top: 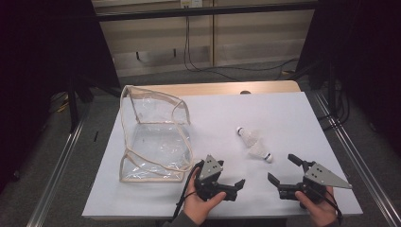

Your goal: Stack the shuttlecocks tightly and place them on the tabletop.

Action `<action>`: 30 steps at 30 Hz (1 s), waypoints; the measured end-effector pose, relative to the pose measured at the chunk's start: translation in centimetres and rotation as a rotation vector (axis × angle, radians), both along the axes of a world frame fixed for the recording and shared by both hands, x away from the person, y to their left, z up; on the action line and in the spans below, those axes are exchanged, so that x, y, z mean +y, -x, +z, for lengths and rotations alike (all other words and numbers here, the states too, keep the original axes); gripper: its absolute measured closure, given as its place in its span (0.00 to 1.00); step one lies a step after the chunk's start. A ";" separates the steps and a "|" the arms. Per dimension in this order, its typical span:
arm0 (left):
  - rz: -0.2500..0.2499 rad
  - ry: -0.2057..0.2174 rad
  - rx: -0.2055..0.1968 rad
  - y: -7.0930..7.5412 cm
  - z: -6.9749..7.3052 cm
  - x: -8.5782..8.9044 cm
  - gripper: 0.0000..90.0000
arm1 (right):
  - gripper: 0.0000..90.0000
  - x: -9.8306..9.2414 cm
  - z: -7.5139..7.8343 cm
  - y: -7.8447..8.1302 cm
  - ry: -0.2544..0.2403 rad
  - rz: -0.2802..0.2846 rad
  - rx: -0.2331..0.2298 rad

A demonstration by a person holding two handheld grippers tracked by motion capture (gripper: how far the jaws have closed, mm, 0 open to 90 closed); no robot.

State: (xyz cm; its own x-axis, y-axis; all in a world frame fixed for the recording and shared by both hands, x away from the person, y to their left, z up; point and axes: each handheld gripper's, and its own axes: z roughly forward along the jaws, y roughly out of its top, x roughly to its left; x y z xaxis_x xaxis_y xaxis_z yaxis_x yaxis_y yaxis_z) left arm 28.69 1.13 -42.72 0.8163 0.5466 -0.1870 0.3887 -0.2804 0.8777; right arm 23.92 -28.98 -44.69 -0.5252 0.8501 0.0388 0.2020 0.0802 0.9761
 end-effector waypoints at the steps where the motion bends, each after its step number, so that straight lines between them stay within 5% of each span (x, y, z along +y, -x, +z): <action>1: 0.009 0.003 0.005 -0.1 -0.1 0.0 0.10 | 0.02 0.0 0.0 0.0 -0.001 0.000 -0.003; 11: 0.009 -0.085 -0.038 -0.7 0.1 1.1 0.13 | 0.02 -0.2 0.1 0.0 0.001 -0.007 -0.006; 16: 0.067 -0.082 0.031 -0.9 -0.6 1.9 0.13 | 0.02 -0.1 0.1 0.1 0.003 -0.004 -0.010; 18: 0.101 -0.122 -0.011 -1.0 -0.6 2.3 0.12 | 0.02 -0.1 0.1 0.1 0.002 -0.004 -0.007; 26: 0.132 -0.118 -0.051 -1.8 0.7 3.1 0.17 | 0.02 0.0 0.0 0.0 -0.005 0.001 -0.006; 30: 0.149 -0.165 -0.070 -2.1 0.8 3.3 0.20 | 0.02 -0.1 0.0 0.0 -0.003 -0.001 -0.003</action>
State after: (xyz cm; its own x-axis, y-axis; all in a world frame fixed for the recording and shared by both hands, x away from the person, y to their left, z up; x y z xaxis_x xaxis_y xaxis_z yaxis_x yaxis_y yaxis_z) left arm 30.74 4.39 -41.91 0.7324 0.6801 -0.0314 0.3766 -0.3662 0.8509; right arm 23.94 -29.03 -44.71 -0.5245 0.8504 0.0399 0.1987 0.0767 0.9771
